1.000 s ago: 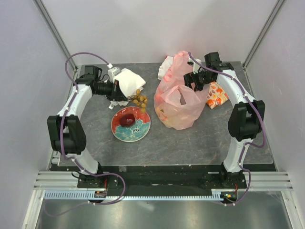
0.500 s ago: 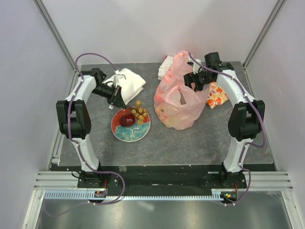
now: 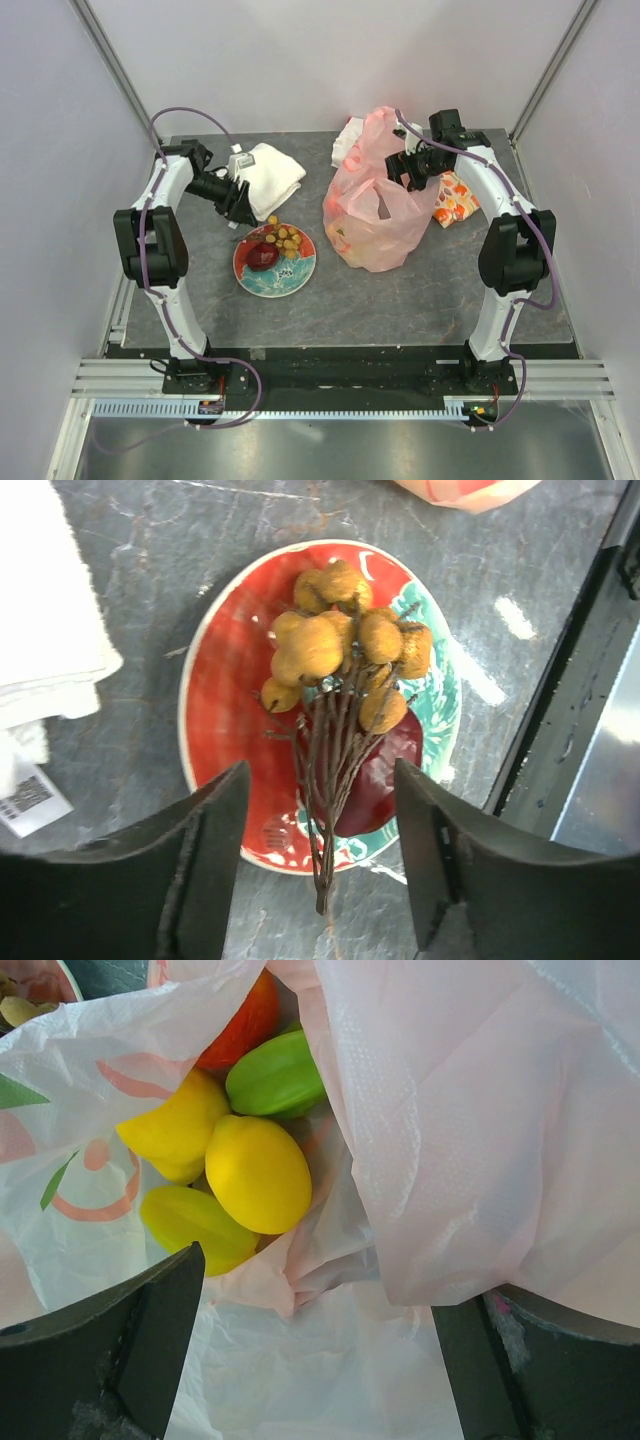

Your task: Take the fake fruits out of the plastic bag

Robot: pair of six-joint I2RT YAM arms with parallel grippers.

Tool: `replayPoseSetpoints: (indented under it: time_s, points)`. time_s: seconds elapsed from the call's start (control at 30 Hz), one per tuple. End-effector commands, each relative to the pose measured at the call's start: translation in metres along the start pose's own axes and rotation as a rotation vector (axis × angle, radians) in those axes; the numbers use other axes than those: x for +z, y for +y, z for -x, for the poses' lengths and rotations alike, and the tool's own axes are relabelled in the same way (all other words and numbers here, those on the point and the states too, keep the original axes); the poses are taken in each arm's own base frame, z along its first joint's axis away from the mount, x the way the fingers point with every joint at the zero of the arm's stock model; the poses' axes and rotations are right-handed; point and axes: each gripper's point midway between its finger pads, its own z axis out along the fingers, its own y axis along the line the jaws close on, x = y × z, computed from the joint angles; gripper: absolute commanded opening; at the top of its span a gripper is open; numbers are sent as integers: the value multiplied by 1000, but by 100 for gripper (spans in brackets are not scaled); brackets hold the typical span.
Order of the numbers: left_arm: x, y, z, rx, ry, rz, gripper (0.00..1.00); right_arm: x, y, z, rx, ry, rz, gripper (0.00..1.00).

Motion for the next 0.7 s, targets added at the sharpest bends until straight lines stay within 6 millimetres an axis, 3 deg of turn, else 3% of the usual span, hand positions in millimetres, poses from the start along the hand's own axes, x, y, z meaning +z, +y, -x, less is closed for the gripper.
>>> replayPoseSetpoints:
  time_s: [0.0,0.1,0.2,0.23,0.27,0.3,0.33,0.43,0.5,0.67]
  points:
    - [-14,9,30,81,-62,63,70,-26,23,29,-92,-83,10,98]
    - [-33,-4,73,119,-176,106,72,-36,51,35,-179,-103,17,98]
    - [-53,-30,125,174,-284,152,77,-39,80,30,-258,-98,30,98]
    - [-43,-51,139,177,-283,134,79,-38,85,24,-264,-86,32,98]
    - [-47,-61,158,220,-315,142,92,-42,95,24,-282,-95,41,98]
    - [-44,-70,168,237,-326,138,98,-41,98,21,-282,-93,48,98]
    - [-36,-84,179,231,-337,121,99,-40,101,14,-280,-79,57,98]
    - [-21,-99,219,280,-421,124,99,-42,113,3,-283,-75,90,98]
    - [-11,-92,246,324,-474,157,99,-46,120,-1,-281,-82,116,98]
    - [14,-76,290,372,-550,282,99,-44,125,-13,-264,-62,152,98]
